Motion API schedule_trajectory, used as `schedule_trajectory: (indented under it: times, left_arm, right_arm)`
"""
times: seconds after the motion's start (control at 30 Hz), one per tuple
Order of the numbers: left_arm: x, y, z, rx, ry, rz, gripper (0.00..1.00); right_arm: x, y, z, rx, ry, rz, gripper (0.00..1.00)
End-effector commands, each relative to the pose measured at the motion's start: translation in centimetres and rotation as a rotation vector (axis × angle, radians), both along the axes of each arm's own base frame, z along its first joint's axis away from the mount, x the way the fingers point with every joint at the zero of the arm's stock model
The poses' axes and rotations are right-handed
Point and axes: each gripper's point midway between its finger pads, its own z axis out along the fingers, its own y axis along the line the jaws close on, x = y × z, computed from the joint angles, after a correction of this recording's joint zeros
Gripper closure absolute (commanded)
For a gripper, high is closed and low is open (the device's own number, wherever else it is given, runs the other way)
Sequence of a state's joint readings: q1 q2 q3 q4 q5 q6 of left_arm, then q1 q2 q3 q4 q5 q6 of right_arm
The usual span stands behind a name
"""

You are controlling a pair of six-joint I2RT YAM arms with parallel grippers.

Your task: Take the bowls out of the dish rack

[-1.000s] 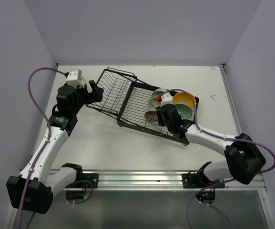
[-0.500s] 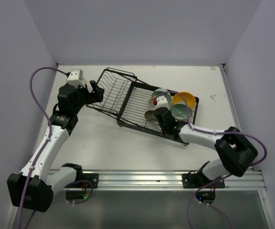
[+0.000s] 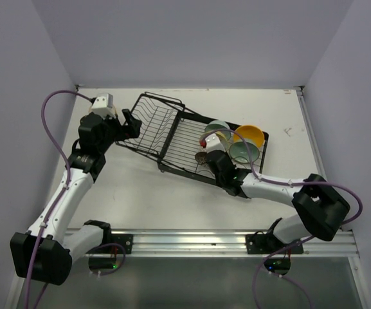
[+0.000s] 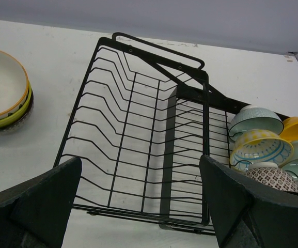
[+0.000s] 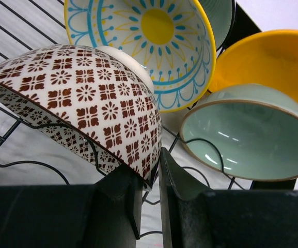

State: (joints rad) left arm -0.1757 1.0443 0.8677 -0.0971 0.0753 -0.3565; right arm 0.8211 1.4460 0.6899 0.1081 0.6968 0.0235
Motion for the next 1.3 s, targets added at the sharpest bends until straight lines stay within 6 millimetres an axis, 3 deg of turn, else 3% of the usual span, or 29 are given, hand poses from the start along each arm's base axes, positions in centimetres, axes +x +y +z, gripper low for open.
schedule_trajectory:
  times: [0.0,0.47,0.87,1.07,1.27]
  left_arm:
    - [0.4,-0.4,2.2,-0.02,-0.049,-0.01,0.0]
    - [0.5,-0.4,1.8,-0.015,-0.041,-0.013,0.0]
    - [0.5,-0.6,1.9,-0.012,-0.045,-0.023,0.0]
    - [-0.1,-2.9,2.8,-0.044,-0.089,-0.161,0.0]
    - [-1.5,-5.6,5.3,-0.076,-0.209,-0.346,0.0]
  right_arm:
    - [1.6,1.7,7.1,0.121,-0.241,-0.01,1.0]
    - [1.9,1.9,7.6,-0.004,-0.355,-0.024,1.0]
    - [1.5,2.8,9.6,0.082,-0.367,0.0,1.0]
    - [0.7,3.9,11.7,0.168,-0.31,0.061,1.0]
    - [-0.2,5.2,14.3,0.271,-0.253,0.115,1.0]
